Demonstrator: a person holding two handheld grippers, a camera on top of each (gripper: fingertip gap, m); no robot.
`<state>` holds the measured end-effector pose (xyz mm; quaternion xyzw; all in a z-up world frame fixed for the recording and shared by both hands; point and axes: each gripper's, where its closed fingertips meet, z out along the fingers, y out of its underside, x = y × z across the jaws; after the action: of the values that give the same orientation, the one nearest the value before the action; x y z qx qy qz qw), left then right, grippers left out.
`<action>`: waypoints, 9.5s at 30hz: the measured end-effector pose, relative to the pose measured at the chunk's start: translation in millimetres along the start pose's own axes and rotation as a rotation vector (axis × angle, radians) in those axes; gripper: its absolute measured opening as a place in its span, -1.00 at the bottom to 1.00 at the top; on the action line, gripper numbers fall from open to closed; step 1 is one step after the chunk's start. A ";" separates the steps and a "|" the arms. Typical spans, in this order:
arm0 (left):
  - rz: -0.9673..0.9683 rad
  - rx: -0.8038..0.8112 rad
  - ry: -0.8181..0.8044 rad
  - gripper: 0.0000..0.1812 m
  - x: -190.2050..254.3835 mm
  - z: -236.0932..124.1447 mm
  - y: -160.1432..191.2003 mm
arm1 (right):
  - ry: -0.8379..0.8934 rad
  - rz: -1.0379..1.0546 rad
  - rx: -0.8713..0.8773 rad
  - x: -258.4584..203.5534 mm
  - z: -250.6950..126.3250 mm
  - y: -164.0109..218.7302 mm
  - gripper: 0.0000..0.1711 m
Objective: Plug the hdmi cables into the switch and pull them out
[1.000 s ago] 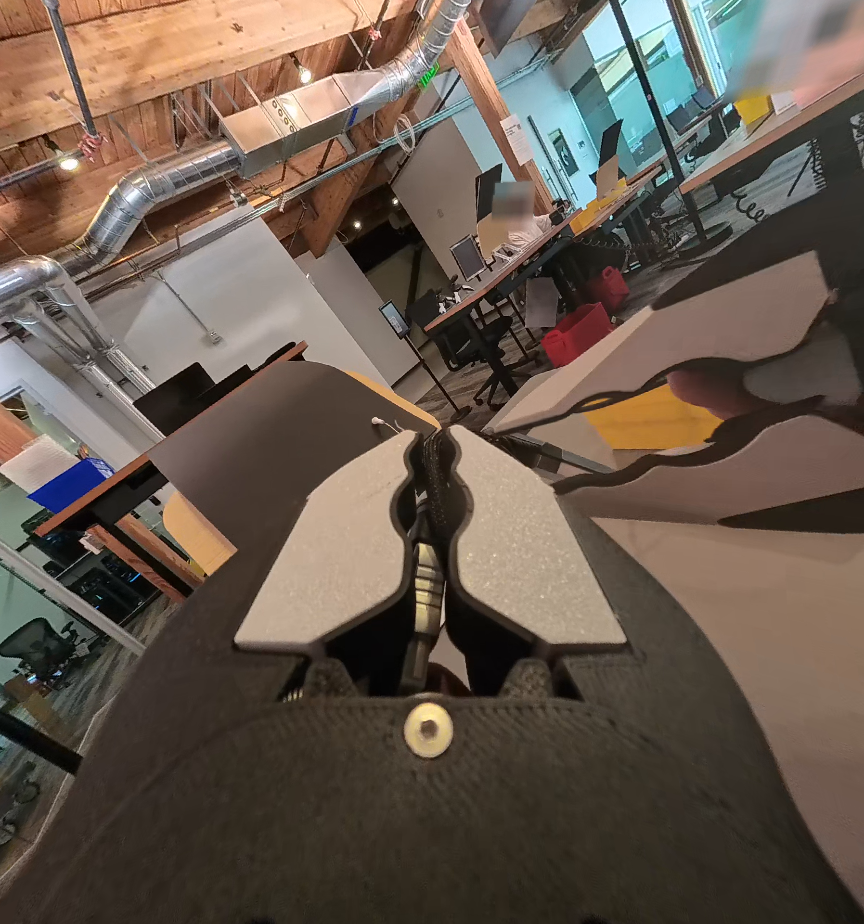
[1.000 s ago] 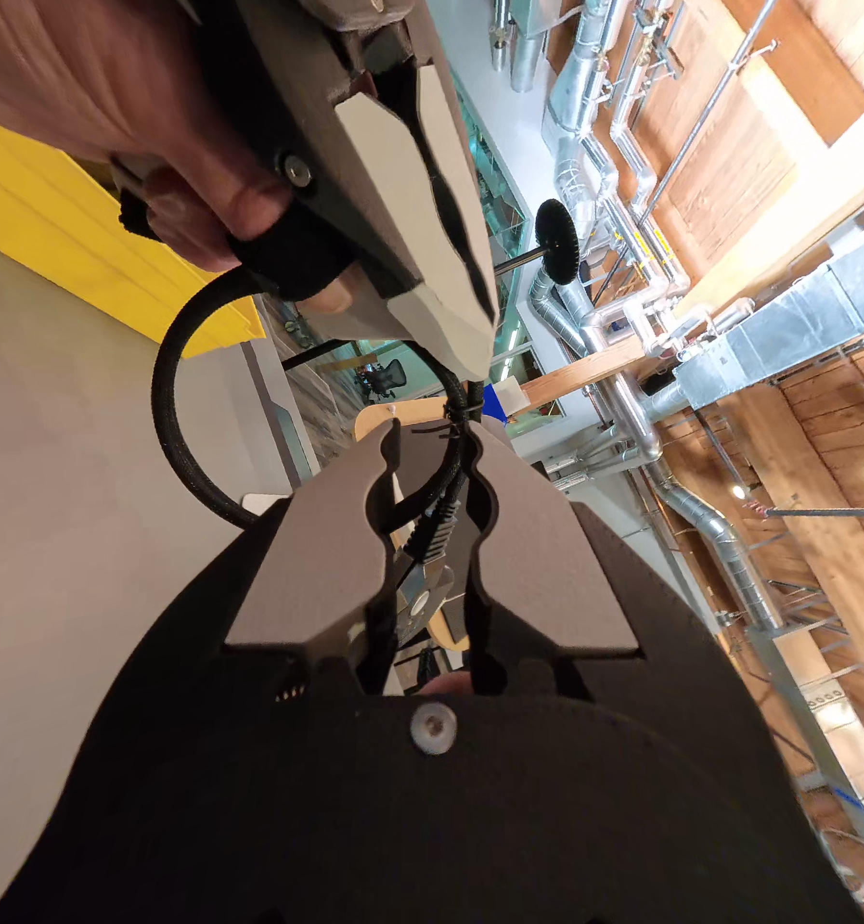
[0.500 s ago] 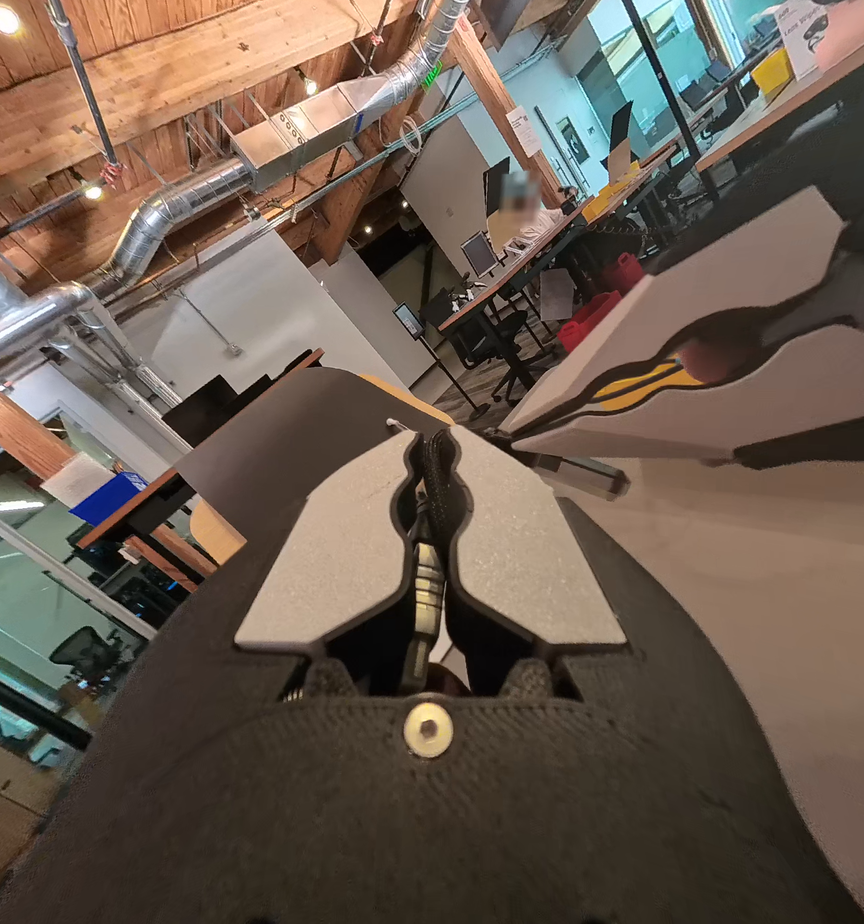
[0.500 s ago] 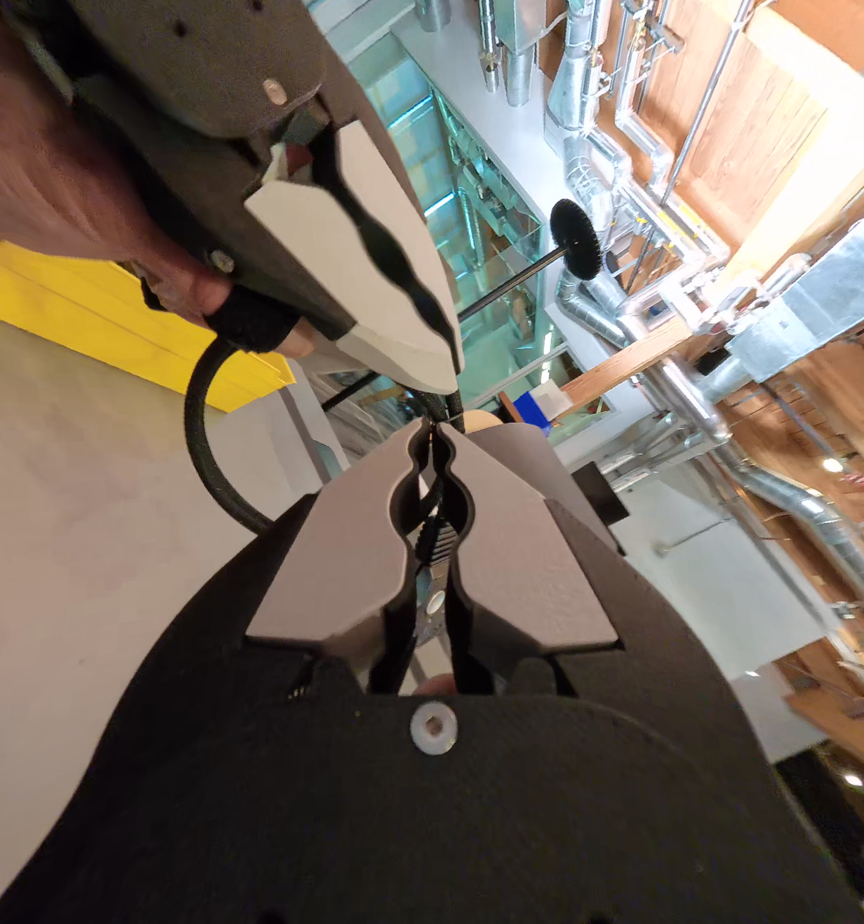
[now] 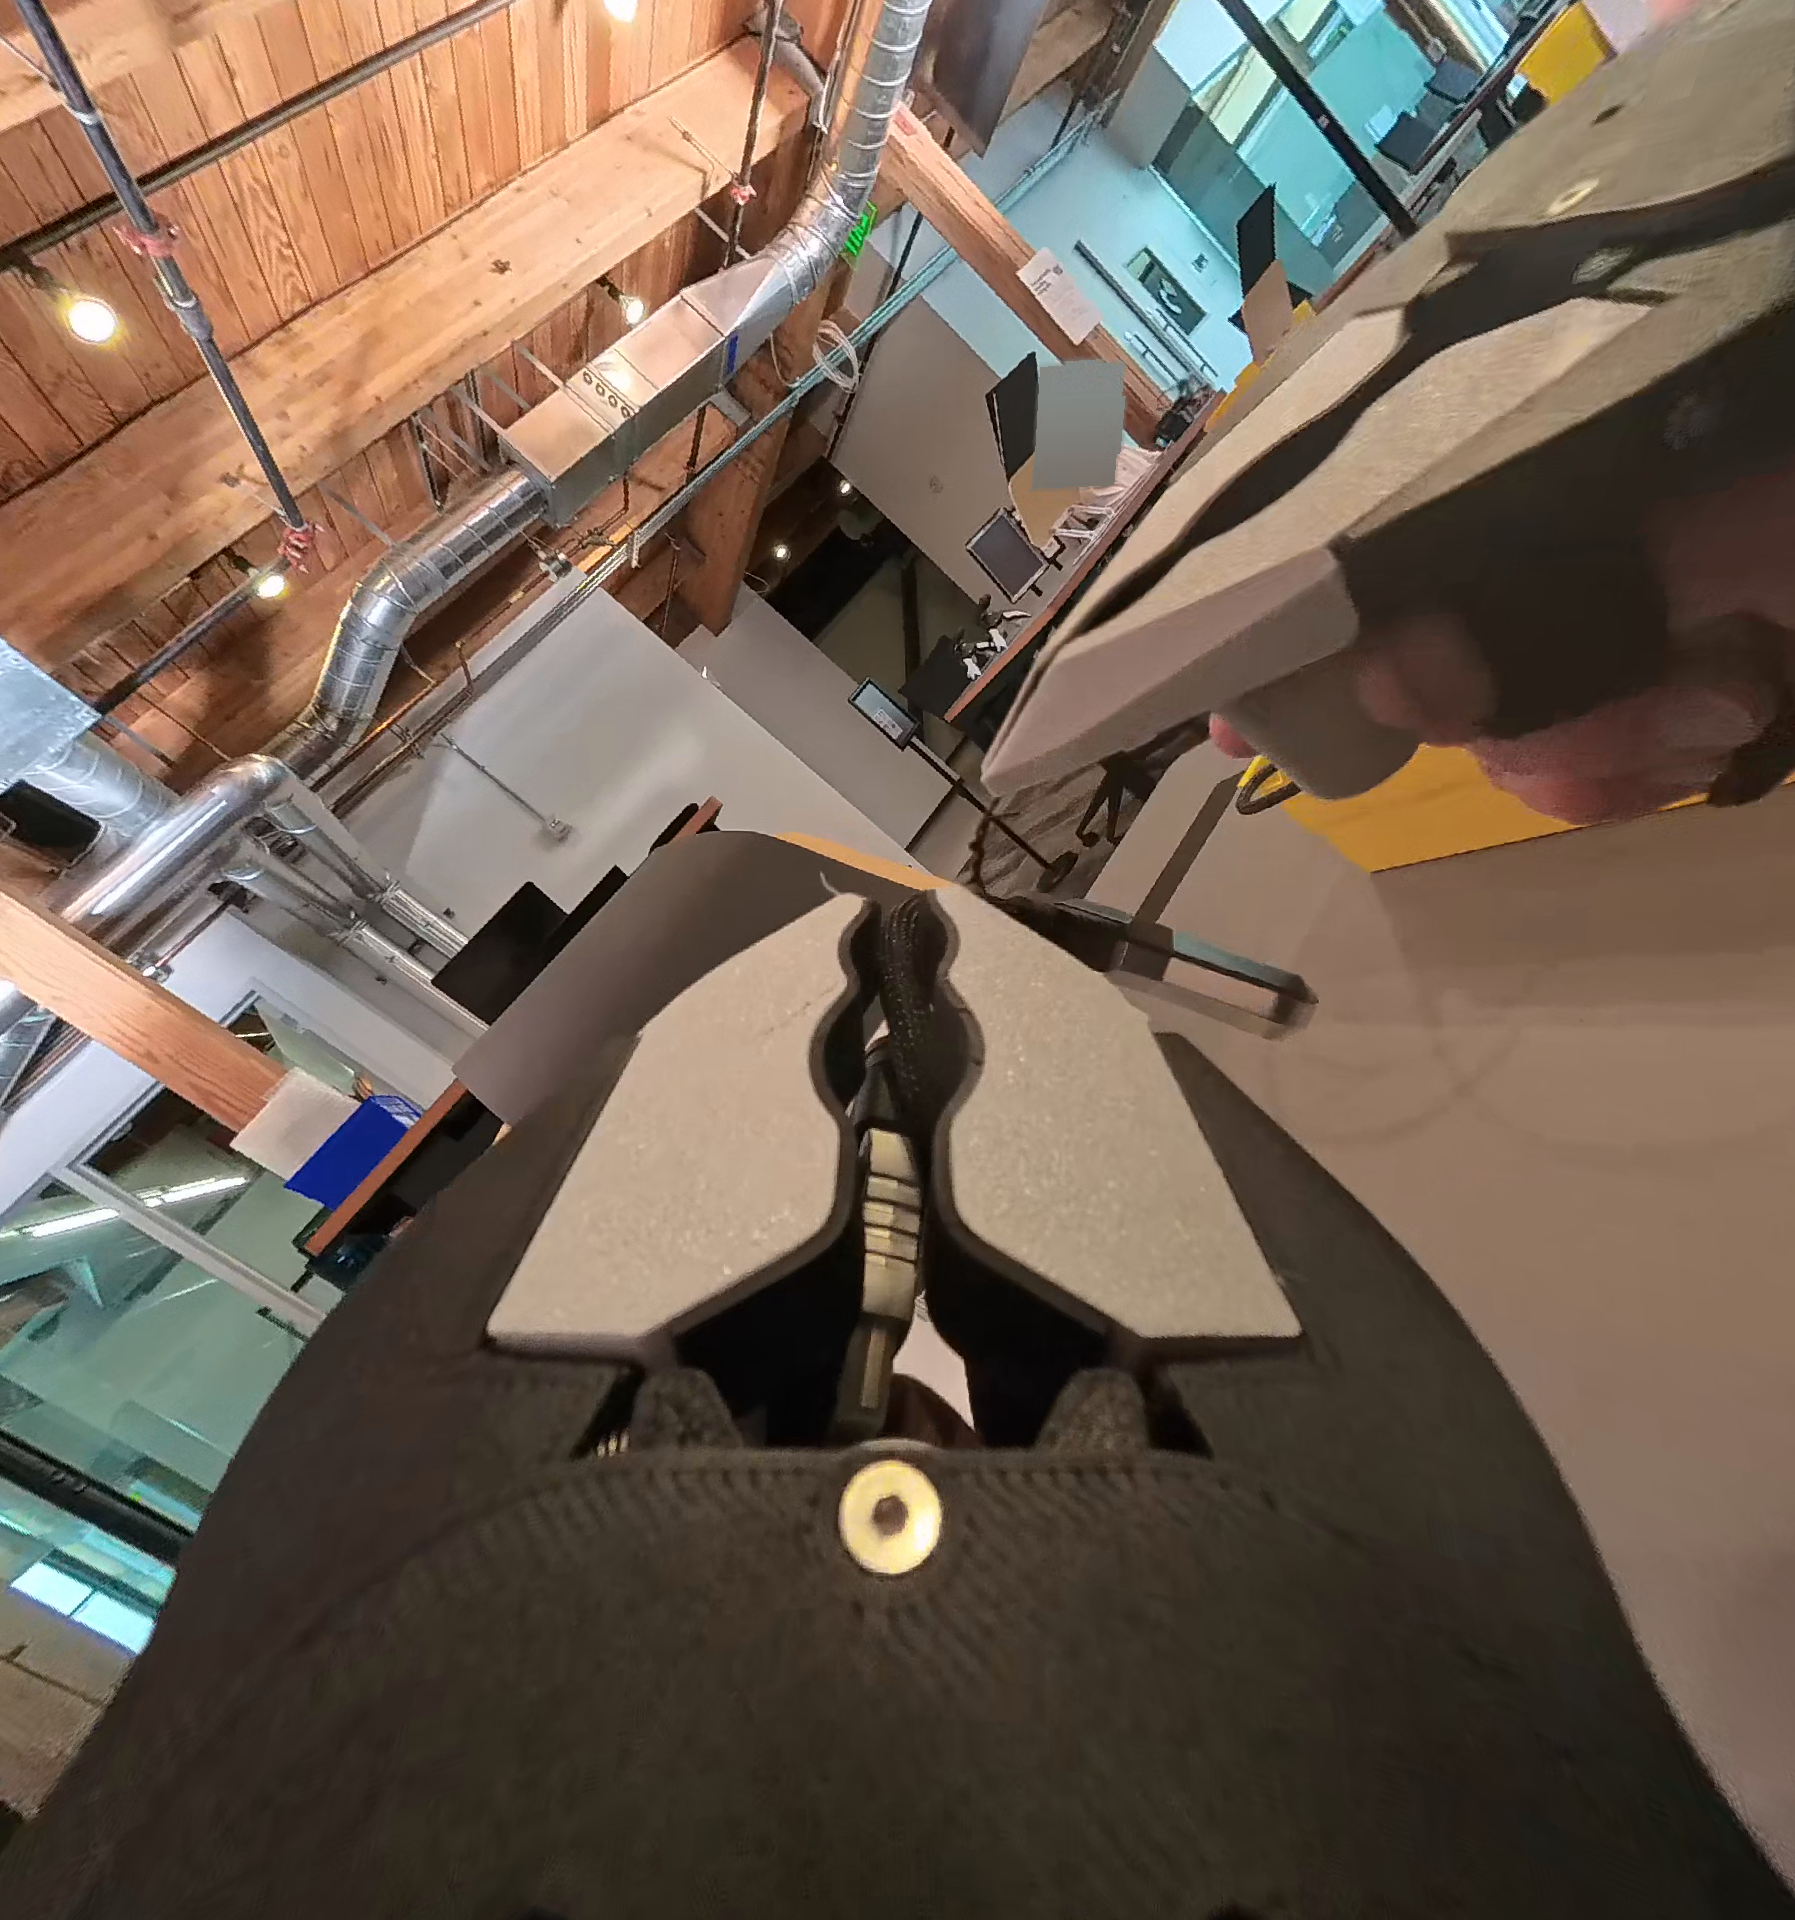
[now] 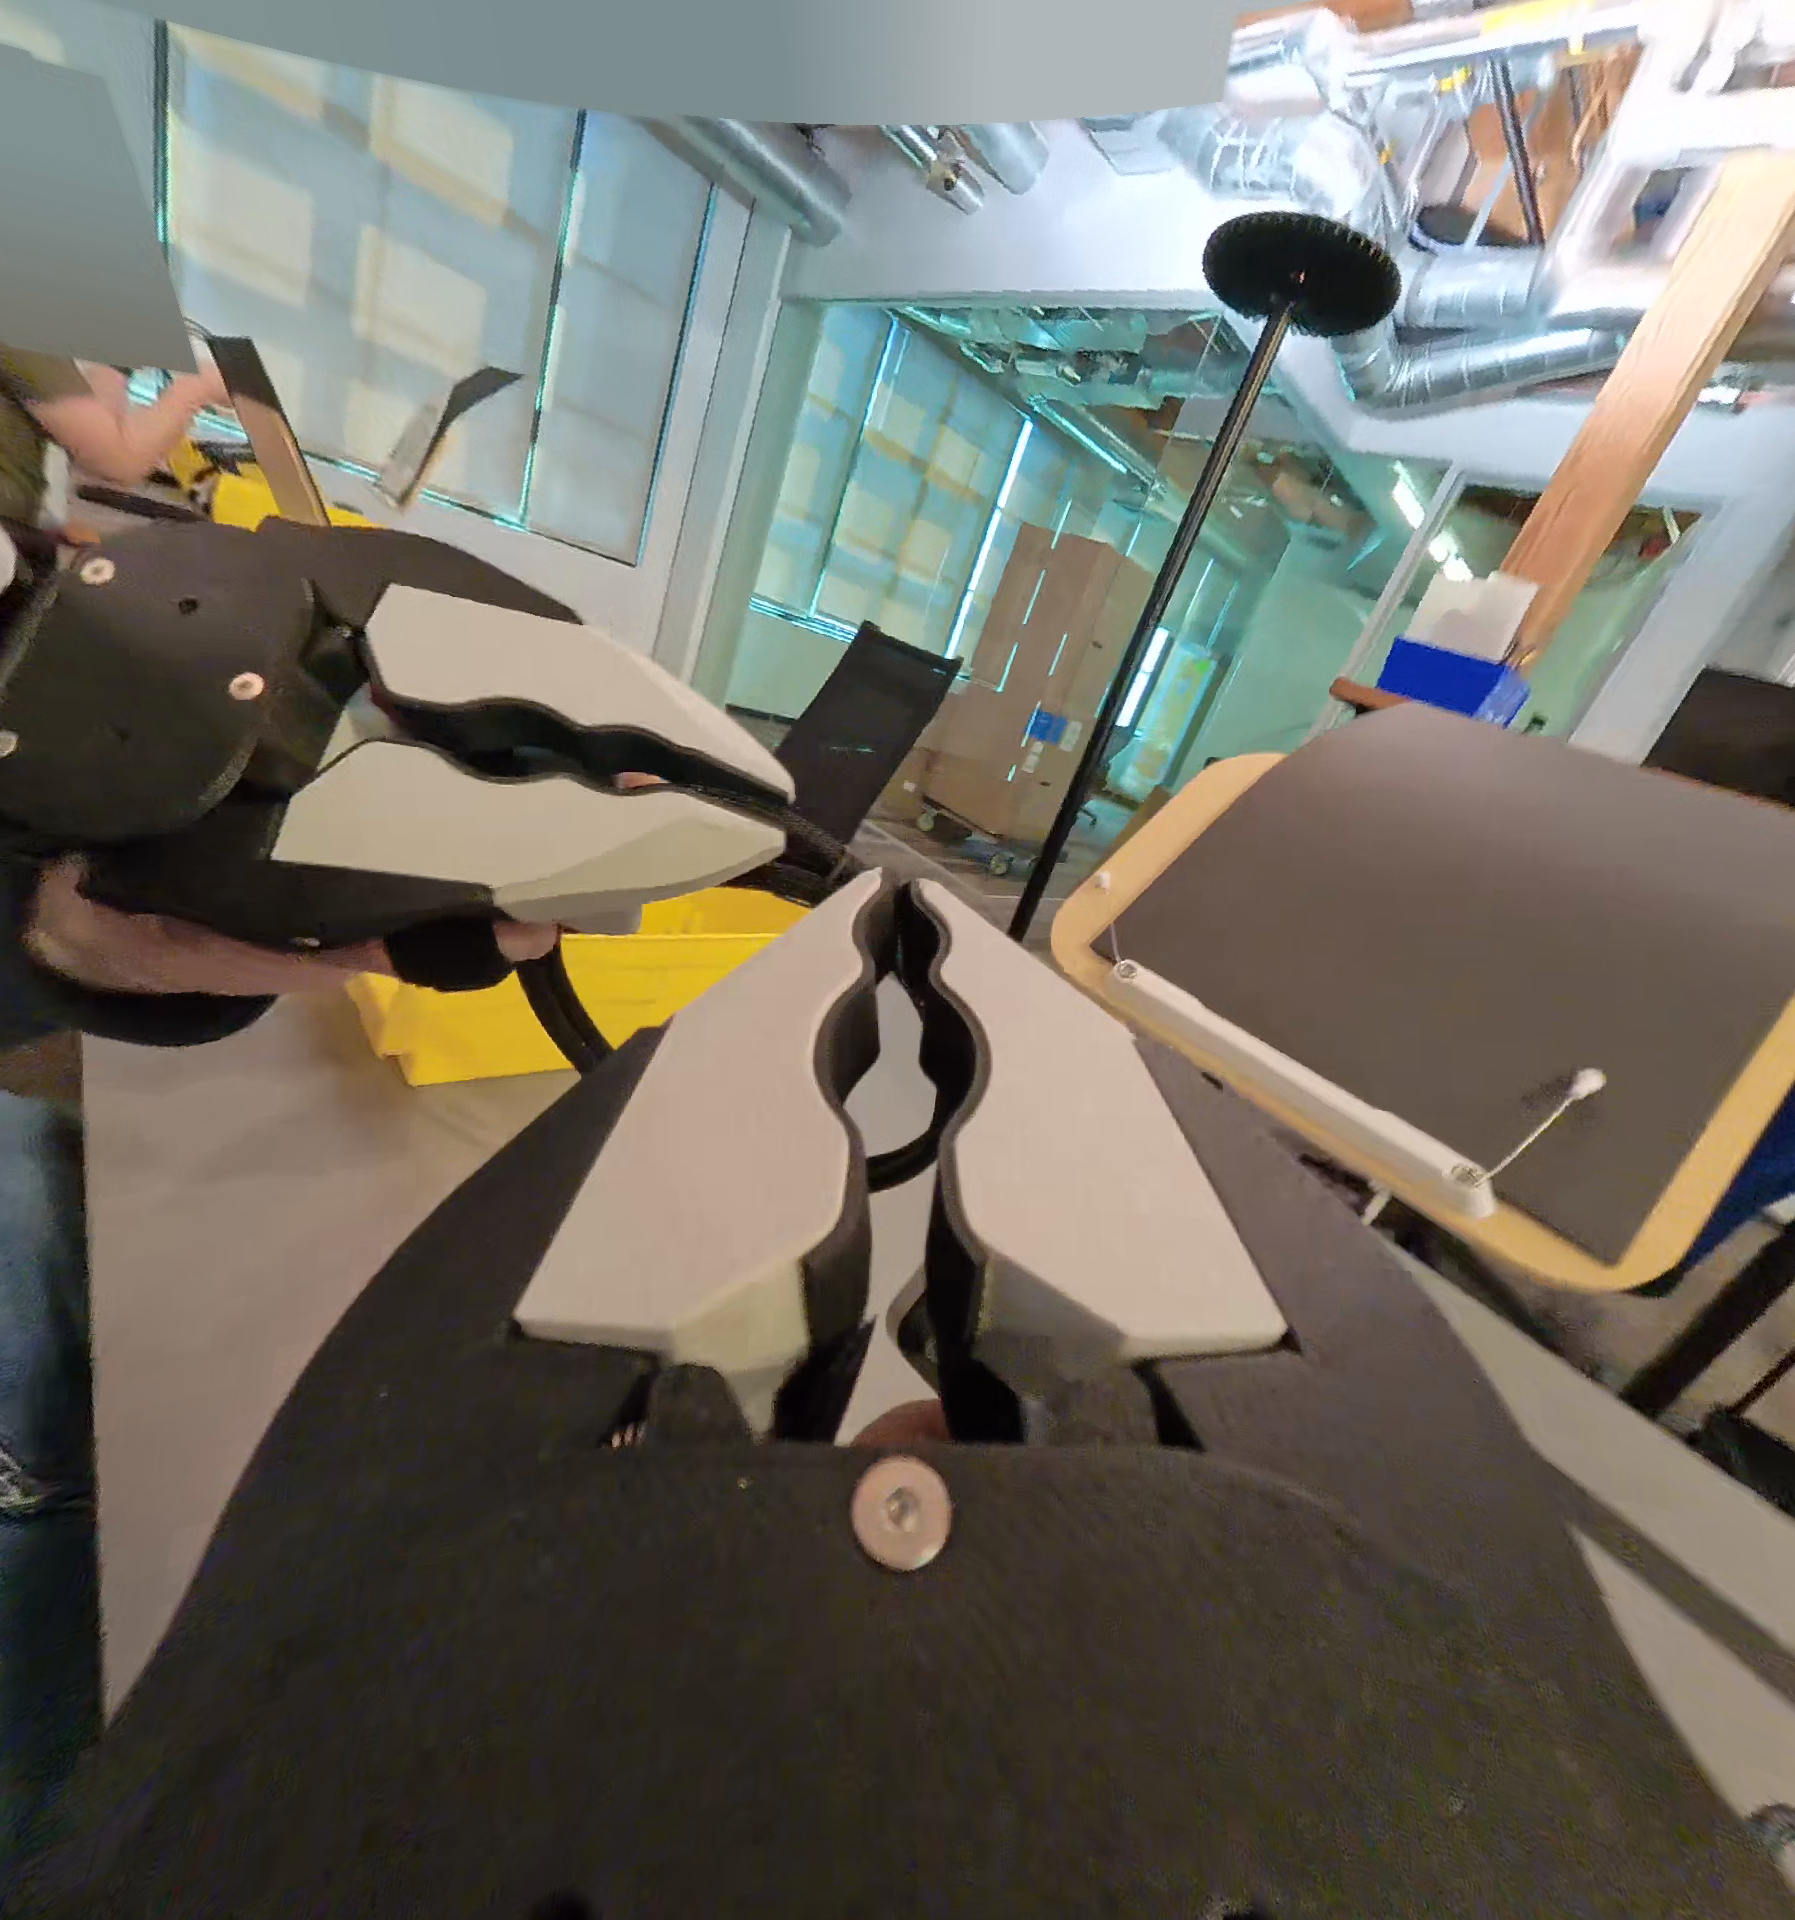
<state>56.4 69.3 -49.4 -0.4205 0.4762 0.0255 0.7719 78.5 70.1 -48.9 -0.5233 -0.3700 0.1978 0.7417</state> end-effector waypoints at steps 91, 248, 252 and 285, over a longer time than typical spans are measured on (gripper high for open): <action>-0.097 0.074 0.016 -0.94 -0.3 -4.5 -21.7 | 0.013 0.253 0.043 -10.4 -11.4 22.0 -0.88; -0.224 0.041 -0.004 -0.94 -5.7 -5.2 -26.1 | -0.453 1.219 0.372 -19.7 -15.5 -2.4 -1.00; -0.206 0.042 -0.007 -0.94 -5.1 -5.9 -27.5 | -0.379 1.146 0.322 -21.9 -9.8 6.9 -0.97; -0.240 -0.033 0.007 -0.94 -9.0 -1.9 -20.6 | 0.367 -0.941 -0.130 -10.0 4.6 25.7 -0.83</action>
<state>59.2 57.9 -30.1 -0.4871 0.4244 -0.0609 0.7608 71.0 75.8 -75.2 -0.3712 -0.4410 -0.2764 0.7690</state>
